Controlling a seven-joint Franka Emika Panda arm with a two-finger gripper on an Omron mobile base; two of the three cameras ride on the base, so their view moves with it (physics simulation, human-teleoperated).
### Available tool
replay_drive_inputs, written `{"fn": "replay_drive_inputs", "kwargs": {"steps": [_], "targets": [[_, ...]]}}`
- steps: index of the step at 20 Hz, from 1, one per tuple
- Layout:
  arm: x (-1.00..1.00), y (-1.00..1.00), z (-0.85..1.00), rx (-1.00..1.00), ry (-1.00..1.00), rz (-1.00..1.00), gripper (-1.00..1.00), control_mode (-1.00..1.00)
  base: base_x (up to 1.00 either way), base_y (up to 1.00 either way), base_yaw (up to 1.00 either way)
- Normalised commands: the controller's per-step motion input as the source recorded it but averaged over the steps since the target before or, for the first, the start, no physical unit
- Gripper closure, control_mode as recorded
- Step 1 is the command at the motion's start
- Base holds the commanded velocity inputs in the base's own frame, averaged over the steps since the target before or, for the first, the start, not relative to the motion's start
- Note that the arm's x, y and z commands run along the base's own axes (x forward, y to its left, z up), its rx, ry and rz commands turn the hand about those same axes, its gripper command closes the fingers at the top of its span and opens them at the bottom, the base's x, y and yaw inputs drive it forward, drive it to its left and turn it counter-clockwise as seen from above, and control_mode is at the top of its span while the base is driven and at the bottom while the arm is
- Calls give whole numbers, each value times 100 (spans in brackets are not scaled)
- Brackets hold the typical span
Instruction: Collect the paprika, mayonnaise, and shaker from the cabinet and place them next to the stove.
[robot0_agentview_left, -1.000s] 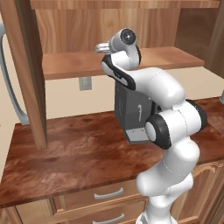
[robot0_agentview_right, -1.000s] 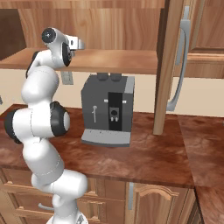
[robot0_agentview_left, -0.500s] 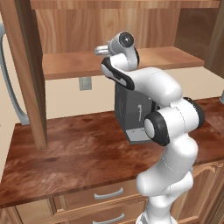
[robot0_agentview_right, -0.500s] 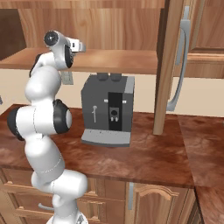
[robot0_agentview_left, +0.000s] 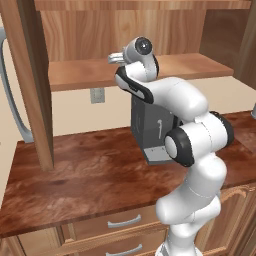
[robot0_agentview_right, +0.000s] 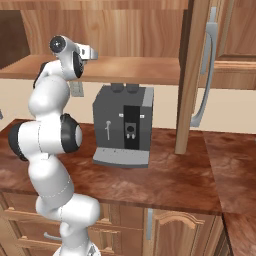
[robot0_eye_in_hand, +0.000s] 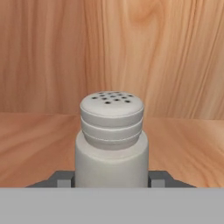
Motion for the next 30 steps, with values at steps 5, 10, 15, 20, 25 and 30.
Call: {"fn": "replay_drive_inputs", "kwargs": {"steps": [5,10,15,20,25,30], "targets": [[-4,0,-4,0,0,0,100,-100,0,0,0],[-5,0,-5,1,0,0,100,-100,0,0,0],[-11,-3,-12,4,-2,0,100,-100,0,0,0],[-45,-23,-15,1,-2,1,100,-100,0,0,0],[-63,-43,-1,0,-3,3,100,-100,0,0,0],[-68,-48,5,0,-3,6,100,-100,0,0,0]]}}
